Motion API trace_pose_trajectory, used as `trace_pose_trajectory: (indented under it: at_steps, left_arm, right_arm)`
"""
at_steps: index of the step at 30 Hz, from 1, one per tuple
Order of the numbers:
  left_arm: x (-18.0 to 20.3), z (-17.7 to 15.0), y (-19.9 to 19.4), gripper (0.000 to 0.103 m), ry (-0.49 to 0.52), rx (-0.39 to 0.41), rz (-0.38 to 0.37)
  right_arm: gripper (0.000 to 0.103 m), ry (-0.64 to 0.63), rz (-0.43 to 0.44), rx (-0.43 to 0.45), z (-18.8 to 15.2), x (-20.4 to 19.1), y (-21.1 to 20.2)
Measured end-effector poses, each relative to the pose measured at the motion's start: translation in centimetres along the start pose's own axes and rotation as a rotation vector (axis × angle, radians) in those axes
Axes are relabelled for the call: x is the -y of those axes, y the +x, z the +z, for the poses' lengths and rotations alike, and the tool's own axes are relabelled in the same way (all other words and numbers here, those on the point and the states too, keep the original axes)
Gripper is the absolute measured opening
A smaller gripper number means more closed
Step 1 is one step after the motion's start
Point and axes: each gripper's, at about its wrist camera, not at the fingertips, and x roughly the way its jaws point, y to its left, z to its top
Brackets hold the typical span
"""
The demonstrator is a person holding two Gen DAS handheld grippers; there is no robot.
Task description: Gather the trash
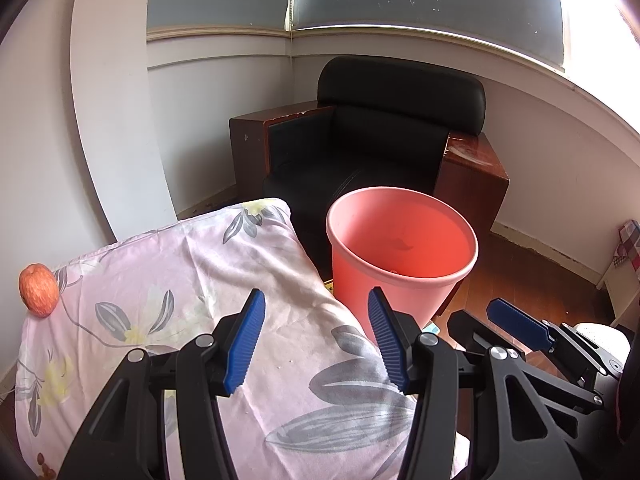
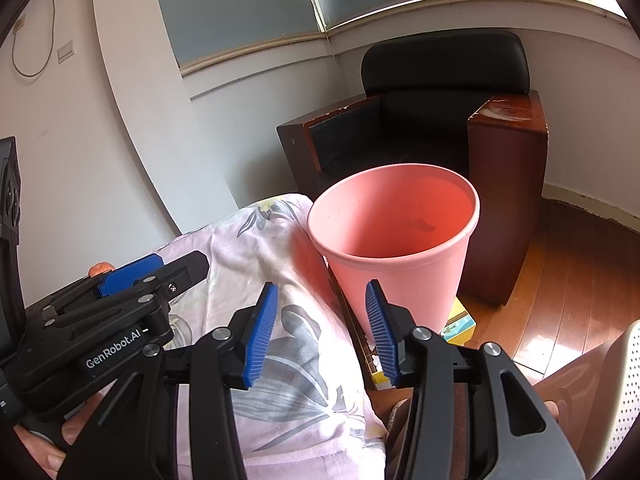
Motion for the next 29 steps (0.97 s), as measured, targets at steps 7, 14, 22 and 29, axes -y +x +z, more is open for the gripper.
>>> trace_pose_trajectory:
  at_steps: [7, 14, 22, 29]
  left_arm:
    - [0.01, 0.07, -0.01, 0.053, 0.003, 0.0, 0.002]
    - [0.28, 0.19, 0.06, 0.053, 0.013, -0.001, 0.006]
    - [0.69, 0.32, 0.16, 0.053, 0.019, -0.001, 0.017]
    - [0.82, 0.41, 0.39, 0.053, 0.022, -0.01, 0.019]
  right_arm:
    - [0.046, 0.0, 0.0, 0.001, -0.01, -0.02, -0.02]
    - [0.046, 0.007, 0.003, 0.003, -0.01, 0.11, -0.14]
    - [0.046, 0.015, 0.005, 0.006, 0.03, 0.4, -0.34]
    - [0.046, 0.027, 0.004, 0.006, -0.02, 0.68, -0.38]
